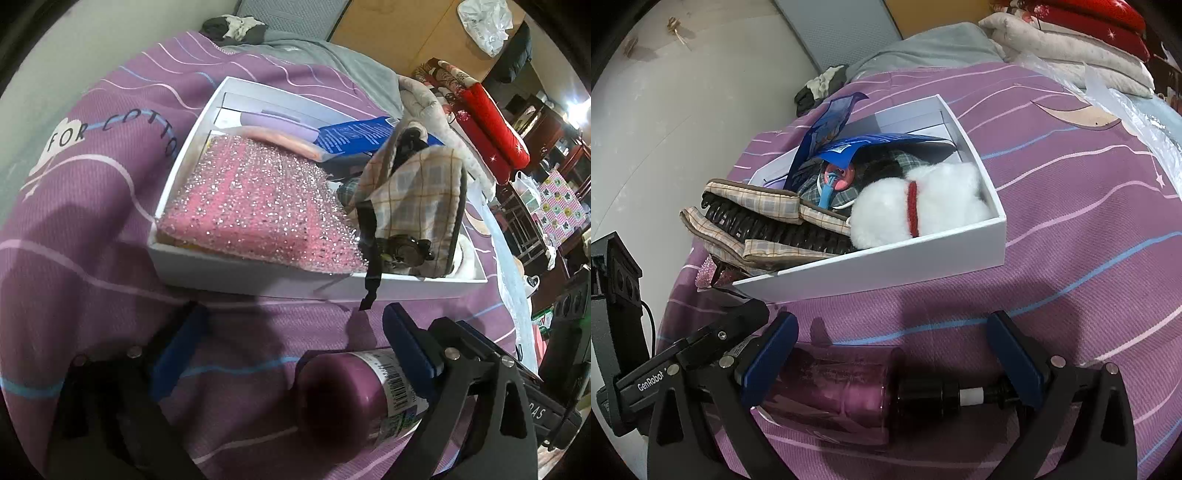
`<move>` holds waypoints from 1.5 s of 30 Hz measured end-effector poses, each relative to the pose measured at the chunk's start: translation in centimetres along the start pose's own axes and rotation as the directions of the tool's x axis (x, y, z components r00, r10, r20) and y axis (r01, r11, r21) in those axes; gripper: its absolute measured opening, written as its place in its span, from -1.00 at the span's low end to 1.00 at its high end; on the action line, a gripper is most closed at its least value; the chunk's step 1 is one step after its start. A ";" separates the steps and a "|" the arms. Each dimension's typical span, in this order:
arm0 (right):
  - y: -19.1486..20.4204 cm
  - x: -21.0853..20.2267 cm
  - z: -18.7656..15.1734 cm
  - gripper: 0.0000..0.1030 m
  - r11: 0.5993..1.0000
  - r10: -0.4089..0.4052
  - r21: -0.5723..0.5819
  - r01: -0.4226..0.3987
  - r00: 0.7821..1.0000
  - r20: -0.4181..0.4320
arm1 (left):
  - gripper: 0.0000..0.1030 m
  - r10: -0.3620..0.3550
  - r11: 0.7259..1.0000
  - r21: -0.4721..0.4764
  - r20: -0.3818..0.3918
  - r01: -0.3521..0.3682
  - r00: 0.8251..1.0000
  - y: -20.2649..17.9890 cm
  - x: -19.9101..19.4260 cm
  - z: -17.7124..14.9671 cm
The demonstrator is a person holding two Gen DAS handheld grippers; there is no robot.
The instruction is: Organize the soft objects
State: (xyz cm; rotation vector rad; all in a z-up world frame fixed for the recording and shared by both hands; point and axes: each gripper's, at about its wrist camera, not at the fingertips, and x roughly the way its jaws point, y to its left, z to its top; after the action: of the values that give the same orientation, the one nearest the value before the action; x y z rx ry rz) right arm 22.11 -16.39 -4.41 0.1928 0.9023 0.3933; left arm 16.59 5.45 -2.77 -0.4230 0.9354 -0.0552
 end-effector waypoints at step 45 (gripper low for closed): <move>2.5 -4.7 -1.3 0.99 0.991 -0.025 -0.124 0.049 0.982 0.188 | 0.64 0.135 0.979 0.127 0.187 -0.160 0.973 -2.9 -5.2 -0.9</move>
State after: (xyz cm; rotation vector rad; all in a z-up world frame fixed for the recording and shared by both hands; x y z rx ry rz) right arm 17.88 -16.01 -0.97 0.0925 0.6935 0.3904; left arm 13.22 3.64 1.84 -0.2223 0.7788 0.0514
